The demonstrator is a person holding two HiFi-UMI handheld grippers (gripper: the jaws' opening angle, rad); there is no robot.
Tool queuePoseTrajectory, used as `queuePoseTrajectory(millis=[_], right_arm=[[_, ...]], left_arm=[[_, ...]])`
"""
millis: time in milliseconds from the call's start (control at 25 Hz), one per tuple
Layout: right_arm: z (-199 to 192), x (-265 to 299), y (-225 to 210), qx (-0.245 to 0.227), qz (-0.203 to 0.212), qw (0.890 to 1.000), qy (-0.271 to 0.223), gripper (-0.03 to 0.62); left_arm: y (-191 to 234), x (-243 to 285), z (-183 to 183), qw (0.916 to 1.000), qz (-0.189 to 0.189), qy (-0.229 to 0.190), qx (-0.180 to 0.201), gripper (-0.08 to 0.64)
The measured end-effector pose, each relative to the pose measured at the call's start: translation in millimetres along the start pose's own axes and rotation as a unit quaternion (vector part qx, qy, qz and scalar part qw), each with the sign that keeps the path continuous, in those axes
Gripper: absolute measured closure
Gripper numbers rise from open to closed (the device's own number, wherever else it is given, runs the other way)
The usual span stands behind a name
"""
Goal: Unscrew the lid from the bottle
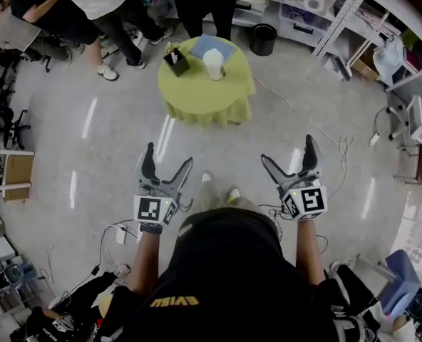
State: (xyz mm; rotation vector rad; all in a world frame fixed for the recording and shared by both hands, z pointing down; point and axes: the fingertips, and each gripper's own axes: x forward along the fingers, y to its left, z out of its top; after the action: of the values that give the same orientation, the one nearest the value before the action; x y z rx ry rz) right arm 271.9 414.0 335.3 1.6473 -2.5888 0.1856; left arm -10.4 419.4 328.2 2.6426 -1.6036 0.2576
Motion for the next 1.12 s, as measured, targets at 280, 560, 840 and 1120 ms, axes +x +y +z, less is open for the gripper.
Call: queuePoseTrajectory(millis=[280,560,840,1120], right_arm=[[-3,35,5,-0.004,0.015,1.000,0.013,0.024],[0,107,9,-0.014,0.015,1.000,0.022,0.025],[7,201,12,-0.023,-0.004,0.998,0.050,0.025],[-7,279,20,-0.022,-0.039,0.994,0.102,0.029]], left_arm=[[23,27,-9,1.0000,0.001,0.008,-0.001,0.100],[80,80,-18,0.9999,-0.010,0.009,-0.001,0.100],[154,137,-13,0.9993,-0.033,0.015,0.007,0.100],[225,189,-28,0.9971,-0.071,0.028,-0.005,0.100]])
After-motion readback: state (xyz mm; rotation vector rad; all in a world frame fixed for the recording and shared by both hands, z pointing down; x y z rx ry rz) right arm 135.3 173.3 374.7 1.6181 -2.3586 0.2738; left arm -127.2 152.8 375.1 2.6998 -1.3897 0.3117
